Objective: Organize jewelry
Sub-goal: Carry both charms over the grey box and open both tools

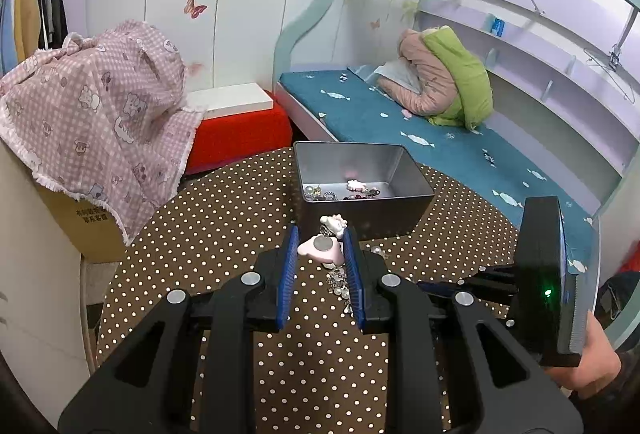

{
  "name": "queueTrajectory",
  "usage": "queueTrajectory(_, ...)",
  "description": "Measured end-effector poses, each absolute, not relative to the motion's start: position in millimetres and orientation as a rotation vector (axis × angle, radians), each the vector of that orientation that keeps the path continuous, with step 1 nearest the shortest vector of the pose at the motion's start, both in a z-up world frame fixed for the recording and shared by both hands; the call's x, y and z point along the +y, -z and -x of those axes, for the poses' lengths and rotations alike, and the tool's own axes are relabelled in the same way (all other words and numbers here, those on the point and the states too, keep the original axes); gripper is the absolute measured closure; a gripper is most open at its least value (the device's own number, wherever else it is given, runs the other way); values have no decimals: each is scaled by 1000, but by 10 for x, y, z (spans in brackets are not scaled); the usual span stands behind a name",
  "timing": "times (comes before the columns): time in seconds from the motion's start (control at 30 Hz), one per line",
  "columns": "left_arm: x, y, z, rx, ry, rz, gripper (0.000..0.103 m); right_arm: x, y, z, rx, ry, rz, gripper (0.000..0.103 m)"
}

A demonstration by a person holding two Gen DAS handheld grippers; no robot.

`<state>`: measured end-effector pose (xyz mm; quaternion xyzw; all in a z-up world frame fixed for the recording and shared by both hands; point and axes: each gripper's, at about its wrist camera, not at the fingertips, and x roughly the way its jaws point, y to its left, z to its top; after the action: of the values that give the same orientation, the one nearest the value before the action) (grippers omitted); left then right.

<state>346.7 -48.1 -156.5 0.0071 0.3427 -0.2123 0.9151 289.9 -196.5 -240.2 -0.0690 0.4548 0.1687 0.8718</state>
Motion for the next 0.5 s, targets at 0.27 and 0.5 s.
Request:
queueTrajectory(0.27,-464,1527,-3485,691,435,-12,80,-2124,1919,-2882,855,-382,100,92)
queueTrajectory(0.5,-473,1283,-3649,638,437,-24,80,-2187,1215,-3026,712,-390,92,92)
